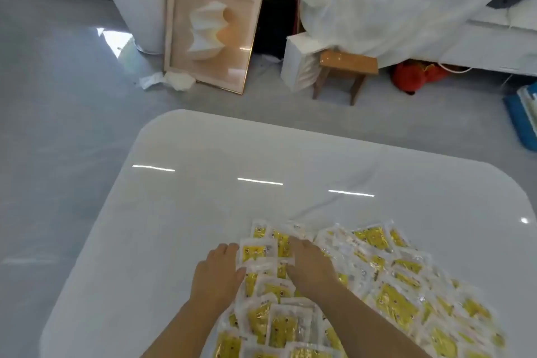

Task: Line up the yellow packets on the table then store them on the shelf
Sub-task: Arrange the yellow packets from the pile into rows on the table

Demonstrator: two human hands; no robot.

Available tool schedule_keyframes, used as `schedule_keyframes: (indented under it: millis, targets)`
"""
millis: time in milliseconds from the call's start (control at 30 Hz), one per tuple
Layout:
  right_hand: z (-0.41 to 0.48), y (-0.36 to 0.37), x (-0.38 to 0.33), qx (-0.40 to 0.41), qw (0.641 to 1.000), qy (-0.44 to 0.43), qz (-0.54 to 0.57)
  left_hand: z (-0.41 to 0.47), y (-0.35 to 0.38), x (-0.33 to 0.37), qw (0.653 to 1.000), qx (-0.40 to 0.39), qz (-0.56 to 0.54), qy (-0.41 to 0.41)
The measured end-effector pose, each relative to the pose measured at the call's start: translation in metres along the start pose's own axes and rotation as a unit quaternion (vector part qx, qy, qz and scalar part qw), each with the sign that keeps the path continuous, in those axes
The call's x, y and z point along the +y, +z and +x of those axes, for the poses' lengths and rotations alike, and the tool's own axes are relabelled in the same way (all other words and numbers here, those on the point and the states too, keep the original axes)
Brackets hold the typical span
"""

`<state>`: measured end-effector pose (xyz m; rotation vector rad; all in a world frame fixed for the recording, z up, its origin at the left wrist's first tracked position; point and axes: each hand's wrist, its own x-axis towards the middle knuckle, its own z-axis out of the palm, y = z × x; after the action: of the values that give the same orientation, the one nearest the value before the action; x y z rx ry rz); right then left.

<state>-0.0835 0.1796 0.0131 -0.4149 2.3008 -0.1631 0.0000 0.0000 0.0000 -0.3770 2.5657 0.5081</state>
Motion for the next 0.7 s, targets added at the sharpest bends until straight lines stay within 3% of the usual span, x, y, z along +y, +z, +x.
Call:
schedule_keyframes:
  millis: [167,267,367,600,700]
  targets:
    - [0.055,0.012,0.018,0.056,0.998,0.008,-0.008,0.047,0.03,0.004,0.992,-0.02,-0.094,-0.077]
    - [0.071,0.018,0.027,0.076,0.996,0.004,-0.037,0.062,0.047,0.005,0.969,-0.02,-0.19,-0.154]
    - [0.078,0.02,0.035,0.074,0.997,-0.015,0.005,0.068,0.057,0.004,0.943,-0.017,-0.268,-0.195]
    - [0.077,0.024,0.048,0.036,0.982,-0.046,0.179,0.065,0.055,-0.006,0.918,-0.034,-0.373,-0.13]
    - [0.076,0.015,0.052,0.07,0.957,-0.023,0.282,0.072,0.052,-0.008,0.897,0.014,-0.424,-0.123]
